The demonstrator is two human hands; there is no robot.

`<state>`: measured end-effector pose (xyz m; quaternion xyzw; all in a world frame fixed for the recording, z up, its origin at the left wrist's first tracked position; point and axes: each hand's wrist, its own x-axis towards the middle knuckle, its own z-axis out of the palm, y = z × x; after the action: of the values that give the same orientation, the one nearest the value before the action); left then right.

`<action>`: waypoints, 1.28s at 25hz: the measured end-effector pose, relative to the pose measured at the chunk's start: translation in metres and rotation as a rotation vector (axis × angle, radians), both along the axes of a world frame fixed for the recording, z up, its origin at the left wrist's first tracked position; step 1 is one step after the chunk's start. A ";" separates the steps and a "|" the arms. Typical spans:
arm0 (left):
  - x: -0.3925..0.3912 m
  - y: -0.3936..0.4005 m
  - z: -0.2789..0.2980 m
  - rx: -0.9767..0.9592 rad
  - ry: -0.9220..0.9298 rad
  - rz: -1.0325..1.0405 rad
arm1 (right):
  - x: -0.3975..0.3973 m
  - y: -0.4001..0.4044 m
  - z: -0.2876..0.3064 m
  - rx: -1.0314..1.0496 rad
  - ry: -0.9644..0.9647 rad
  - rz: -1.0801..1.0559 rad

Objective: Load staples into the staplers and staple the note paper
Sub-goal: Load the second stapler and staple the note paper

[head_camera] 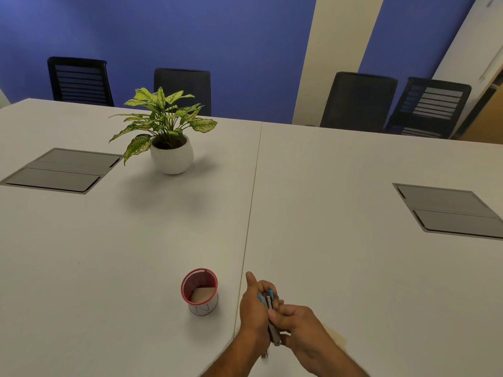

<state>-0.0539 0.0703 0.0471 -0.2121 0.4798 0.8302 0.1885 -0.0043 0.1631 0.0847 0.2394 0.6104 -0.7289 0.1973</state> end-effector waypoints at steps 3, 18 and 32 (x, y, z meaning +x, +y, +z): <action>0.000 0.001 0.004 -0.004 0.017 0.009 | 0.001 -0.002 0.002 -0.003 0.011 -0.016; 0.013 -0.011 -0.009 -0.281 0.039 -0.253 | 0.003 0.028 -0.034 0.260 0.073 -0.179; 0.015 -0.020 -0.038 -0.413 -0.182 -0.281 | 0.019 0.116 -0.100 1.248 -0.149 0.423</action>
<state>-0.0392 0.0500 0.0092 -0.2510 0.6450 0.6579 0.2970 0.0150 0.2789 -0.0148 0.2336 0.9365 -0.1655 0.2023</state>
